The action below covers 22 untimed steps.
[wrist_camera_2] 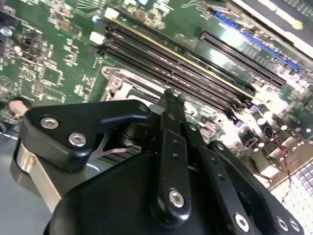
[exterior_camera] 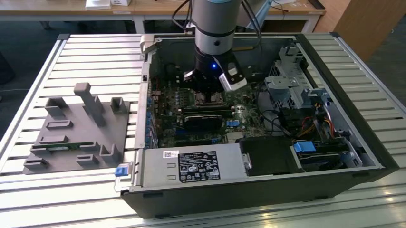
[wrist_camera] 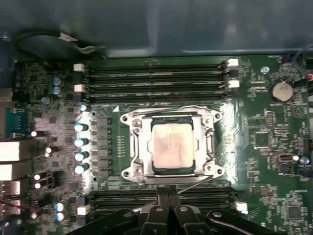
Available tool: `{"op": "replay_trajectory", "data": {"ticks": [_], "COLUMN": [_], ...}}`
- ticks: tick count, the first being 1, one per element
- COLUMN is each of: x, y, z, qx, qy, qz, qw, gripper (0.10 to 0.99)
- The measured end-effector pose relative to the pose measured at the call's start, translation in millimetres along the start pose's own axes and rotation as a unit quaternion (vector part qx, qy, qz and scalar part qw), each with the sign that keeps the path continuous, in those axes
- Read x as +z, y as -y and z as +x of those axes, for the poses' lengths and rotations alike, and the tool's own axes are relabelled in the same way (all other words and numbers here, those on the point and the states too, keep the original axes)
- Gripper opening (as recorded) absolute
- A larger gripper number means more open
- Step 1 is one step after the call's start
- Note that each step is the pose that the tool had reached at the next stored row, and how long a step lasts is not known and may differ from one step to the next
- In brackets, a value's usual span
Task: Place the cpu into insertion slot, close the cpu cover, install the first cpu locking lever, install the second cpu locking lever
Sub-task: 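Install the second cpu locking lever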
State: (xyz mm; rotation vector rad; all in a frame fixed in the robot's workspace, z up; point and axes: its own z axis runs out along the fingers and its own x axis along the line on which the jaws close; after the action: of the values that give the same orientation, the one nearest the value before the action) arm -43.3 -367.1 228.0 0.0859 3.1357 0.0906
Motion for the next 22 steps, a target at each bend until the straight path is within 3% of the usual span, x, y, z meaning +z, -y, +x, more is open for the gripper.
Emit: {"op": "replay_trajectory", "data": {"ticks": [11,16,22], "x": [4.0,4.0,5.0], "y": [1.3,5.7,9.0], "z": [4.8,10.2,14.7], "qx": [0.000,0.000,0.000], "qy": [-0.0002,-0.0008,-0.0009], "qz": [-0.0008,-0.0144,-0.0161], "qw": [1.0000,0.9999,0.9999], "gripper": [0.106,0.106,0.106]}}
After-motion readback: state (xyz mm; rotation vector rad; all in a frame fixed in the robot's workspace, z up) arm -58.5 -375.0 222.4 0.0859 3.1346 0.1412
